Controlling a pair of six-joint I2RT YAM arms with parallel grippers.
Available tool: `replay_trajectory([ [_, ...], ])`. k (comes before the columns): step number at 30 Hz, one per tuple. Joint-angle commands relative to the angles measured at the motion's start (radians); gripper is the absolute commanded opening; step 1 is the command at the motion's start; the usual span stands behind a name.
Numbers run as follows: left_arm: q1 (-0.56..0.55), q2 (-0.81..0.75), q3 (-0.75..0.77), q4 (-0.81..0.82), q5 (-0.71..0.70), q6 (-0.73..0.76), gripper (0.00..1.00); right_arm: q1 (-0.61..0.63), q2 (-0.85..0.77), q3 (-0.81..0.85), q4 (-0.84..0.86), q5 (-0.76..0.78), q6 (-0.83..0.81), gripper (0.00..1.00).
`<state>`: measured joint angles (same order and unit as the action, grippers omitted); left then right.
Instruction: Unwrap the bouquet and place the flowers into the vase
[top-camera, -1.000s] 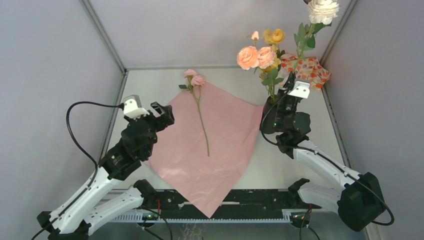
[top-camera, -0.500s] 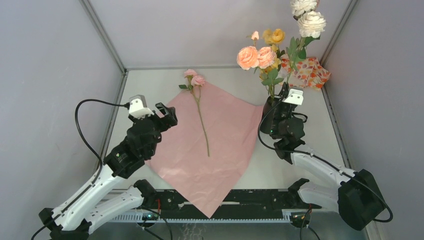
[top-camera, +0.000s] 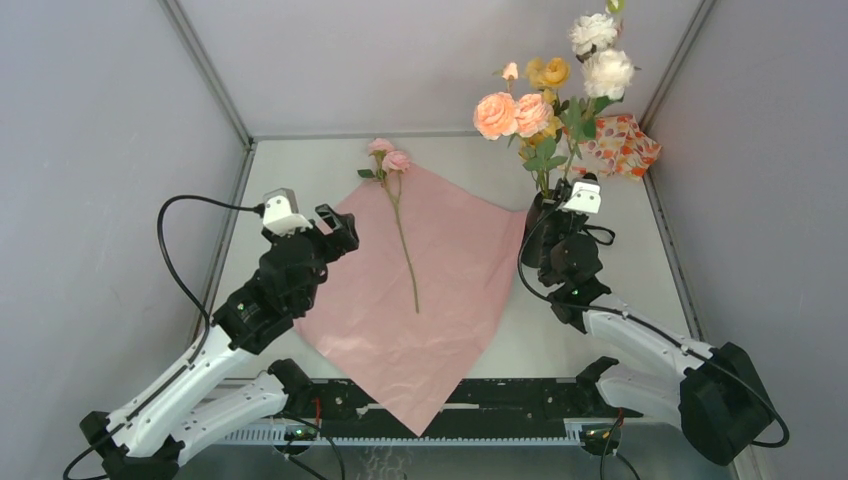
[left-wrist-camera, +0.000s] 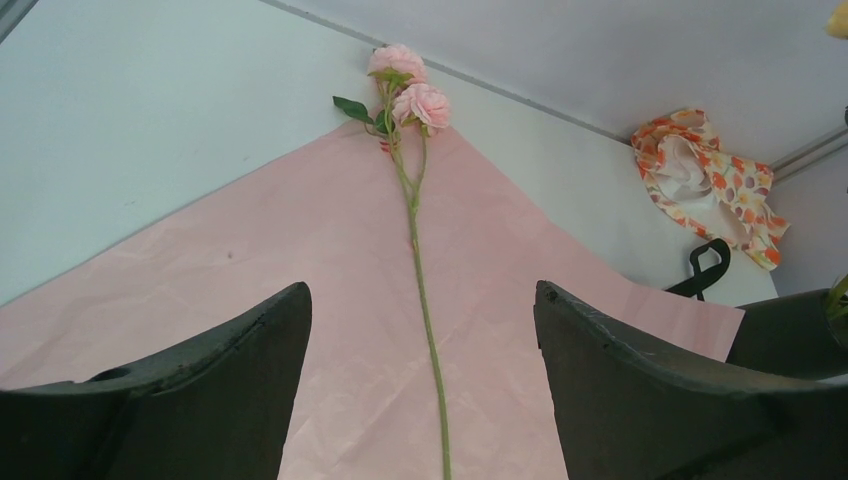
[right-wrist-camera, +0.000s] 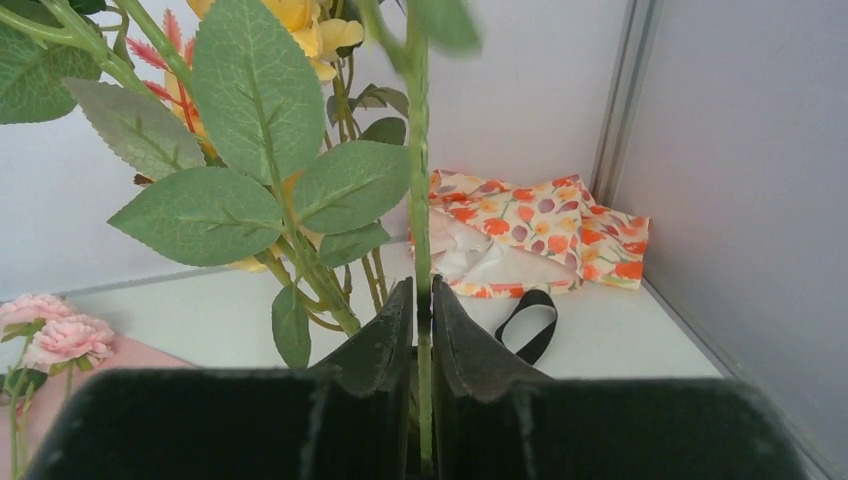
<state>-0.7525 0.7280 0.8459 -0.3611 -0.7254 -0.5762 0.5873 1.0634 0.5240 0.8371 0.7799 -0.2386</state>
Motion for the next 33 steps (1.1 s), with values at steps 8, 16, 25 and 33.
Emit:
replay_trajectory([
  [8, 0.001, 0.002, -0.016, 0.040, 0.012, -0.014, 0.86, 0.018, -0.064, 0.005, -0.063, 0.012, 0.065, 0.46],
  [16, 0.001, 0.032, -0.013, 0.056, 0.033, -0.015, 0.86, 0.037, -0.171, 0.007, -0.092, 0.009, 0.059, 0.64],
  [25, 0.000, 0.055, -0.009, 0.065, 0.046, -0.021, 0.86, 0.051, -0.361, 0.054, -0.232, 0.000, 0.118, 0.73],
  [33, 0.026, 0.152, 0.019, 0.068, 0.122, -0.042, 0.93, 0.061, -0.524, 0.085, -0.343, -0.085, 0.242, 0.73],
])
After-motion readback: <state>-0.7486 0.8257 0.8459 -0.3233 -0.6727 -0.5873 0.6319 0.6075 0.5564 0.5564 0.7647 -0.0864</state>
